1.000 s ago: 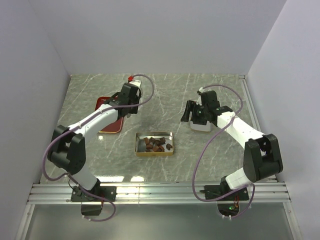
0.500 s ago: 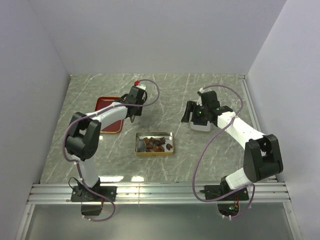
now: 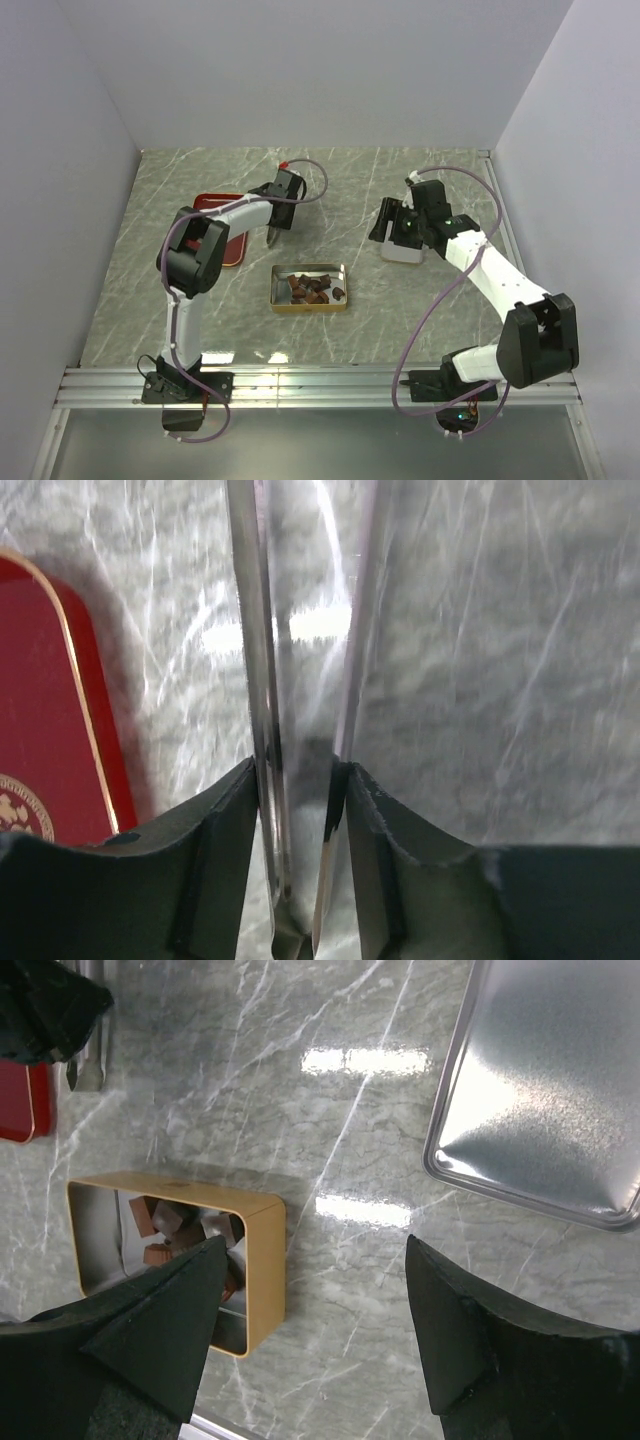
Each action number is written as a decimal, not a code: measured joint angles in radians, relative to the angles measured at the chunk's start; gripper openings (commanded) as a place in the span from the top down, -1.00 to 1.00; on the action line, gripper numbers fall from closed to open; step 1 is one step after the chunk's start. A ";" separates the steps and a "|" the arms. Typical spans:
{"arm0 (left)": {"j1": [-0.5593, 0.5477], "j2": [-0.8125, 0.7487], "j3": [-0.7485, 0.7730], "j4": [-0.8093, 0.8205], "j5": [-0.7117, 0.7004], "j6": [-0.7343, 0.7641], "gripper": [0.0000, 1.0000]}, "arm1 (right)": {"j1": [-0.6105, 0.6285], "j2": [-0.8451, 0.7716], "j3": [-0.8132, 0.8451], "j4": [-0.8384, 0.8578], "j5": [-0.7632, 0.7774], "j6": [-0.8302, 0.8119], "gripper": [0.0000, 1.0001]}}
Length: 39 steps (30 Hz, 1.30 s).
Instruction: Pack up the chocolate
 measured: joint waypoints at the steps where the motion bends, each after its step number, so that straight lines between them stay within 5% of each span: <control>1: 0.000 0.011 0.017 -0.007 -0.003 -0.005 -0.02 | -0.003 -0.002 0.000 -0.001 0.001 0.003 -0.58; 15: 0.003 0.005 0.046 -0.048 -0.010 -0.039 -0.99 | -0.093 -0.027 0.010 -0.056 0.038 -0.004 -0.59; 24: 0.003 -0.158 0.091 -0.130 0.062 -0.082 -0.99 | -0.171 -0.027 0.119 -0.106 0.103 -0.074 -0.59; 32: 0.003 -0.307 0.220 -0.182 0.266 -0.203 -0.99 | -0.227 -0.020 0.165 -0.111 0.161 -0.126 -0.61; 39: 0.003 -0.423 0.179 -0.181 0.403 -0.307 -0.98 | -0.341 0.120 0.164 -0.100 0.100 -0.077 -0.59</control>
